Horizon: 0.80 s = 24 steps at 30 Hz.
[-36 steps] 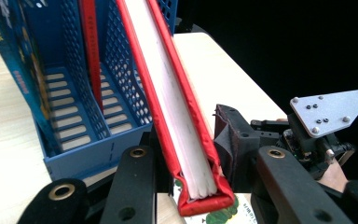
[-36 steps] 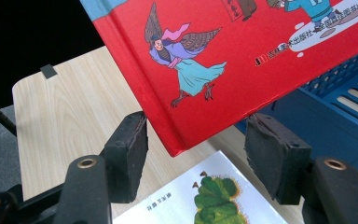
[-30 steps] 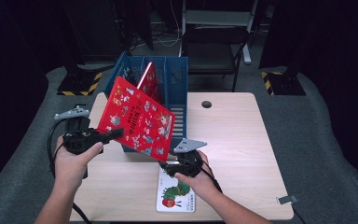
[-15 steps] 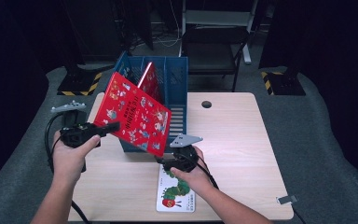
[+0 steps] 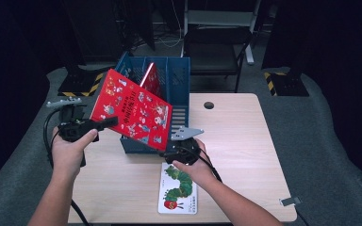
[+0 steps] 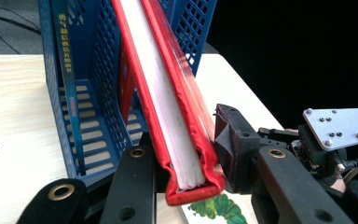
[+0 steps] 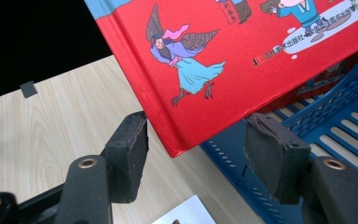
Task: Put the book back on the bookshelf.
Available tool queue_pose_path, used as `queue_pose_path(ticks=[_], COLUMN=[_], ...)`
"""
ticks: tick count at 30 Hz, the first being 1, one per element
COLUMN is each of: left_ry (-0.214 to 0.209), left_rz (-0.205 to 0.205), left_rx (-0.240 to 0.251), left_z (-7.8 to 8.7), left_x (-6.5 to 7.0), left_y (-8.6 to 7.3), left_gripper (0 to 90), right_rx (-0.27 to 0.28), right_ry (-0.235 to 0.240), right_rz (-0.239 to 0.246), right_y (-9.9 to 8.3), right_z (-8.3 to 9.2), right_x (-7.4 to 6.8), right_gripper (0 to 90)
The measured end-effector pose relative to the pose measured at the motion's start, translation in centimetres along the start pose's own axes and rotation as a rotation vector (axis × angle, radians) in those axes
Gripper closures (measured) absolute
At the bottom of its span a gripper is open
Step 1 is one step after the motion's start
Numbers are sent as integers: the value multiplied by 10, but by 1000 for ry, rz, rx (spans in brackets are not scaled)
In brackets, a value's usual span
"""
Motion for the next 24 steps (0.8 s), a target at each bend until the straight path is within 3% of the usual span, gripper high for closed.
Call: queue_pose_path(ticks=[10,17,24], left_ry=[20,28,53], left_rz=[-7,5,-10], left_rx=[2,2,-4], left_z=[-3,-4,-10], left_x=[-1,-2,-2], left_y=[9,10,13], left_gripper=[689,696,699], right_rx=[-5,-2,-11], right_ry=[0,4,12], right_rz=[8,0,-19], right_y=[8,9,7], right_z=[-8,-15,-22], right_x=[9,11,15], right_gripper=[402,402,403])
Point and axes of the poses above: each handheld gripper's, and its own axes: z roughly backward along the jaws, y roughly out of its top, x roughly to its right, the point moved 8 cm from there along -z, roughly forward along the jaws, and after that the axes turned 2 degrees about x, right-handed, at the moved point
